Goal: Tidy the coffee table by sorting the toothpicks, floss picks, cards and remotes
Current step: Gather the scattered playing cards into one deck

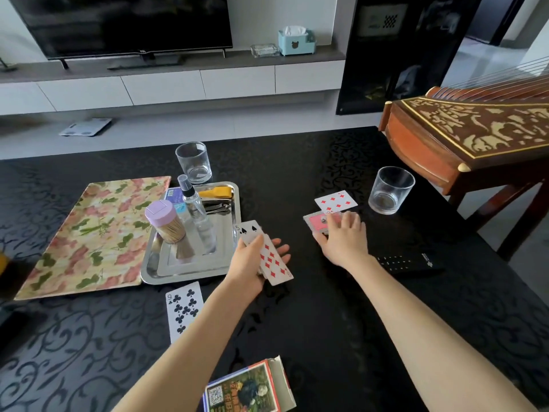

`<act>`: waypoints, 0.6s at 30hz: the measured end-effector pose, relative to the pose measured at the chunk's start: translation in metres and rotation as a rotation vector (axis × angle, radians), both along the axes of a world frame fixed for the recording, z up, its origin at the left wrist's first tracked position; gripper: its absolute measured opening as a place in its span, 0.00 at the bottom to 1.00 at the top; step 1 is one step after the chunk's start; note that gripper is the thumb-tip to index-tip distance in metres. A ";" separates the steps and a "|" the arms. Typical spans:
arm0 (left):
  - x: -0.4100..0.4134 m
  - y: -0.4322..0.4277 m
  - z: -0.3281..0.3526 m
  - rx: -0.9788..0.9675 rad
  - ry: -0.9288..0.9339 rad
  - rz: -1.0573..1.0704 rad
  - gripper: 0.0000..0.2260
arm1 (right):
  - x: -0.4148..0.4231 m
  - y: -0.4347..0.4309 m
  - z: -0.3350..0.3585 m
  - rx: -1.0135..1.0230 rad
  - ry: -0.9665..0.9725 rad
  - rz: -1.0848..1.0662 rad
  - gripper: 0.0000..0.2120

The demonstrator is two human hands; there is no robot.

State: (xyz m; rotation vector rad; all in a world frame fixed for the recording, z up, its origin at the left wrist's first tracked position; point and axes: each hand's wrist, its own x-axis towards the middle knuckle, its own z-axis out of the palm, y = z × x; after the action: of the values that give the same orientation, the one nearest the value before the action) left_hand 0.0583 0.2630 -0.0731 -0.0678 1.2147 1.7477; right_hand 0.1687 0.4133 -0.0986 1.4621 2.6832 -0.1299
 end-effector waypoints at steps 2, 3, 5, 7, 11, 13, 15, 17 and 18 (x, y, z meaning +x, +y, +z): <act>-0.011 -0.010 -0.003 -0.020 0.037 0.024 0.08 | -0.003 -0.020 -0.012 0.031 0.007 0.172 0.26; -0.016 -0.014 -0.004 -0.020 0.048 0.028 0.08 | -0.005 -0.034 -0.015 0.040 0.031 0.264 0.25; -0.022 -0.024 -0.008 -0.022 0.029 0.033 0.09 | -0.004 -0.060 -0.016 0.049 0.051 0.377 0.25; -0.026 -0.032 -0.012 -0.034 -0.005 0.028 0.13 | 0.001 -0.080 -0.014 0.033 0.041 0.416 0.26; -0.026 -0.044 -0.017 -0.101 0.015 -0.039 0.17 | 0.019 -0.109 -0.009 -0.048 0.035 0.458 0.48; -0.026 -0.052 -0.018 -0.139 0.034 -0.044 0.15 | 0.030 -0.118 -0.011 -0.002 0.014 0.463 0.44; -0.024 -0.056 -0.016 -0.161 0.026 -0.051 0.15 | 0.038 -0.119 -0.007 0.018 -0.011 0.448 0.33; -0.023 -0.063 -0.013 -0.162 0.015 -0.055 0.15 | 0.045 -0.122 -0.003 0.040 0.012 0.466 0.26; -0.023 -0.066 -0.012 -0.165 0.010 -0.062 0.16 | 0.048 -0.123 -0.001 0.045 0.069 0.484 0.22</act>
State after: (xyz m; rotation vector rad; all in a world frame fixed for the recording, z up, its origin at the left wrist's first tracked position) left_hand 0.0351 0.1975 -0.0849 -0.1180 1.3531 1.5937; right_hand 0.2170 0.2900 -0.0993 0.7888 3.0190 -0.0873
